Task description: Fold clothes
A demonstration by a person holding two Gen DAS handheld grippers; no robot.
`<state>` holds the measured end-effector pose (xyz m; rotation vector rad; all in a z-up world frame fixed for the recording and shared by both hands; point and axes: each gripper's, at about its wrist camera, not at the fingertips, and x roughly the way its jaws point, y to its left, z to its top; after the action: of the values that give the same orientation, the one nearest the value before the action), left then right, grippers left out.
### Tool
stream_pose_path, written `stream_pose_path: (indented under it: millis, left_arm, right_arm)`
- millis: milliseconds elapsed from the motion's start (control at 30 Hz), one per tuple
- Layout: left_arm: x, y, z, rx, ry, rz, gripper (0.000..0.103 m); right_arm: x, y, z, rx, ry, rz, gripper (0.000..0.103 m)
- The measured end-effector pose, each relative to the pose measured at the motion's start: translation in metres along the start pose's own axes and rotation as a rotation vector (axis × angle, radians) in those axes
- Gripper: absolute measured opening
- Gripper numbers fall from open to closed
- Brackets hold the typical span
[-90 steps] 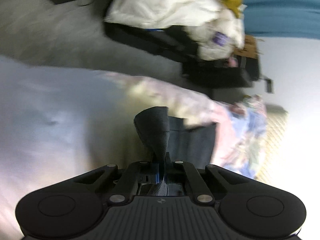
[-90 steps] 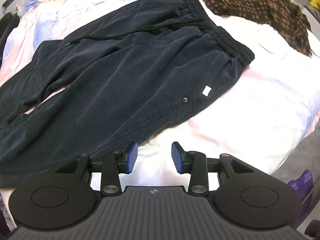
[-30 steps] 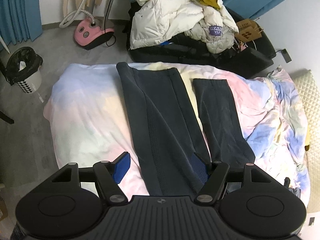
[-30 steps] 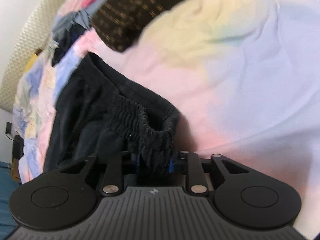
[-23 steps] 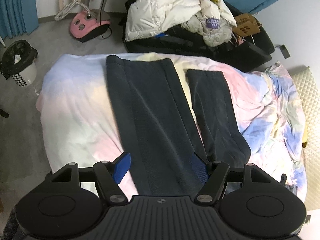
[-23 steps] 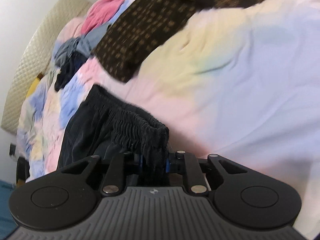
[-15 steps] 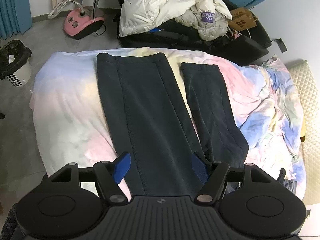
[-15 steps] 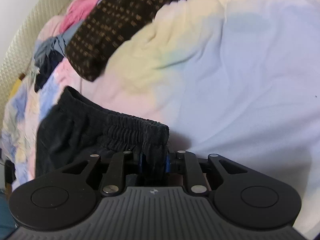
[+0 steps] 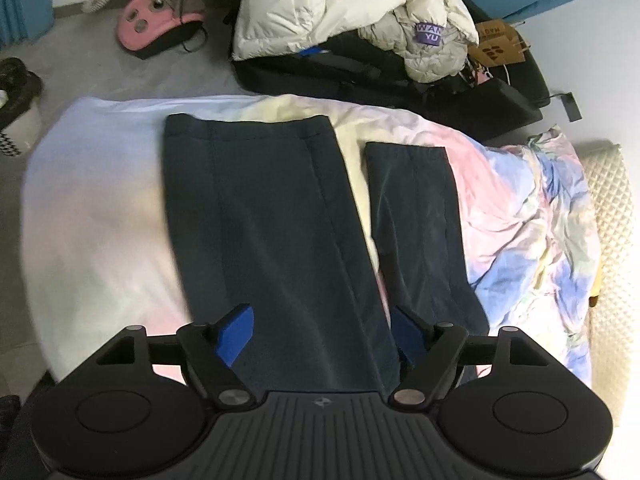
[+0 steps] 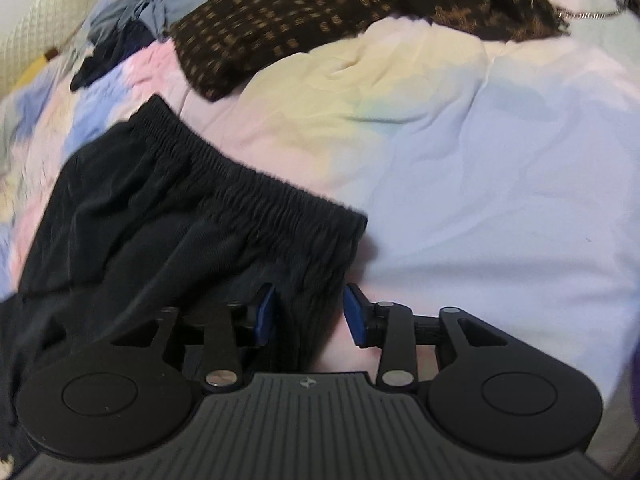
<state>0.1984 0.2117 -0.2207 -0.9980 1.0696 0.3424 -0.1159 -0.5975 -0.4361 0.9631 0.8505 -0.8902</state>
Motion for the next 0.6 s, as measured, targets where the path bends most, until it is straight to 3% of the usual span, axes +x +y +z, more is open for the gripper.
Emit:
stream_pose_path:
  millis: [267,467,533,600]
  left_arm:
    - [0.094,-0.008,0.076,-0.058,0.101,-0.067,0.078]
    - [0.171,-0.030,0.120,-0.002,0.184,-0.099,0.078]
    - [0.191,-0.042,0.132,0.060,0.201,-0.093,0.078]
    - [0.209,-0.049,0.142,0.094,0.207,-0.101,0.078]
  right_arm:
    - [-0.050,0.042,-0.050,0.064,0.016,-0.086,0.043]
    - [-0.084,0.080,-0.092,0.129,0.016,-0.116,0.043]
    - [-0.095,0.091,-0.102,0.153,0.016,-0.124,0.047]
    - [-0.107,0.101,-0.110,0.167,0.019,-0.122,0.056]
